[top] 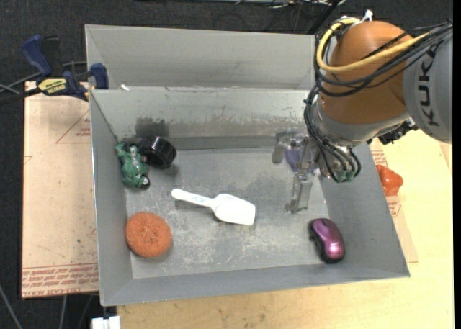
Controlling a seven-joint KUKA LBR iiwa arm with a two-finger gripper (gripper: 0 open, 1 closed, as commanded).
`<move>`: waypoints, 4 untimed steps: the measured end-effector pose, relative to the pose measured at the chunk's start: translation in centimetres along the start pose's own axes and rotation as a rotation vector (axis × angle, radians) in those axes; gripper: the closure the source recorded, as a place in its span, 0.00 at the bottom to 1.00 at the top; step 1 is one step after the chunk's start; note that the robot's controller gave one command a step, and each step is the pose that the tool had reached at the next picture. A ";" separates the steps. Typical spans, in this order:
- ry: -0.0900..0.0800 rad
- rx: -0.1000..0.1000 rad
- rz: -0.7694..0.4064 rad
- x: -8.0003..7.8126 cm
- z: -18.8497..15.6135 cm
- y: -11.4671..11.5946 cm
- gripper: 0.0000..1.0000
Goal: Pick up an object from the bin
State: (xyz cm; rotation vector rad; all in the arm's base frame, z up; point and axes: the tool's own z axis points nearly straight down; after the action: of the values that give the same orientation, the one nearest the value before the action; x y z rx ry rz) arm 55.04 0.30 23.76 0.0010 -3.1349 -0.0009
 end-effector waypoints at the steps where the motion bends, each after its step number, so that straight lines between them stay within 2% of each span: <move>1: -0.008 0.000 0.000 -0.1 -0.5 0.0 0.00; 2: -0.015 0.001 -0.028 1.1 3.1 2.2 0.00; 3: -0.010 -0.002 -0.126 2.3 8.5 3.3 0.00; 4: -0.007 0.000 -0.117 3.1 12.1 4.1 0.00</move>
Offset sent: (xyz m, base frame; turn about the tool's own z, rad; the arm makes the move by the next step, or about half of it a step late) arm -0.0345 0.0577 -0.0902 -0.0755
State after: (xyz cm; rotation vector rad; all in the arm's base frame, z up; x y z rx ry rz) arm 51.85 4.43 11.70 0.1852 -3.1365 -0.0013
